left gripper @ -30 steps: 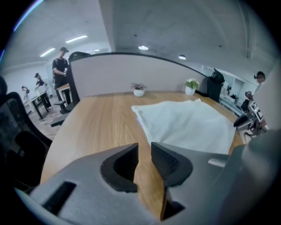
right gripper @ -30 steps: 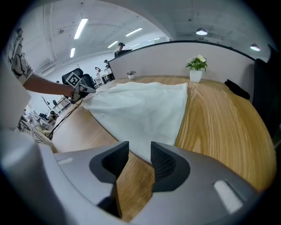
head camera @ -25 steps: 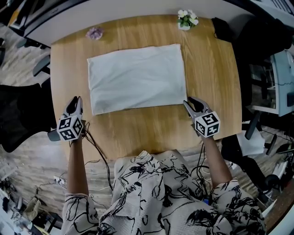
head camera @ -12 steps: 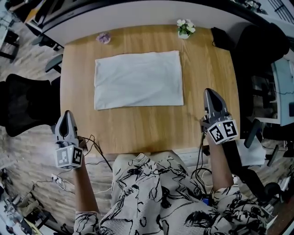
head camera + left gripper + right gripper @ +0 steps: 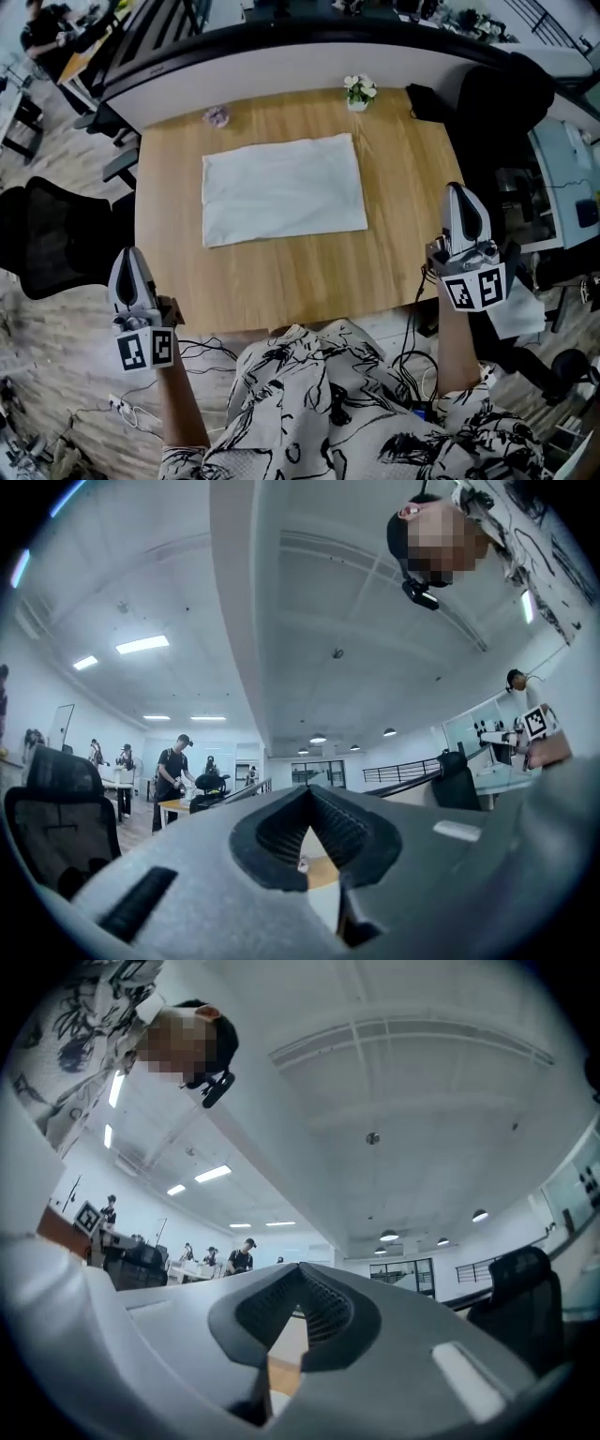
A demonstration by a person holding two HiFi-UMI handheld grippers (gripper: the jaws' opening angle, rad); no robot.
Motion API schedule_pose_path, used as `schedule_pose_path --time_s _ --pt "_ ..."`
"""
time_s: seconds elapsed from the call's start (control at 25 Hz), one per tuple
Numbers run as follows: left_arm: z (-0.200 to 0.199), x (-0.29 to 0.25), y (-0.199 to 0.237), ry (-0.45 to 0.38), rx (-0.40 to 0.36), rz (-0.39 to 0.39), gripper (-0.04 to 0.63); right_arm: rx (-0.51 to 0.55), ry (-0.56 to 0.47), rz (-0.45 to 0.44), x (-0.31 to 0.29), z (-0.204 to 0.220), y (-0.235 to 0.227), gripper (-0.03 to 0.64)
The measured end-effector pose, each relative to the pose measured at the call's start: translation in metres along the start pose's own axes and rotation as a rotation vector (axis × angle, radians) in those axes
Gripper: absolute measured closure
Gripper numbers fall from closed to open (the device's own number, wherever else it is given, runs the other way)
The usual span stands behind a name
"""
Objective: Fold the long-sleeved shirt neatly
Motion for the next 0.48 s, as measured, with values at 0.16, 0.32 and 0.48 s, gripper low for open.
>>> schedule_pose_path --time_s 0.16,0.32,0.48 --pt "0.002 0.013 0.014 0.026 0.069 -0.038 0.591 -0.095 -0.006 0.077 0.017 -0.019 0.008 0.611" --pt "-0.002 0.033 0.026 0.029 0.073 -0.014 0.591 -0.093 0.048 0.099 0.037 -0.032 0.033 0.611" --pt "-0.007 0.048 0.036 0.025 0.093 0.028 0.591 -0.05 0.083 0.124 0.057 -0.047 0.056 0.611"
Point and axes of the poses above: the fingertips, and each gripper's own axes: x backward along the fingers, y to its left, z out of its underside, the point moved 4 cm from there along x, backward along the fingers, and after that the axes turned 15 degrees about x, right-handed, at the moved point
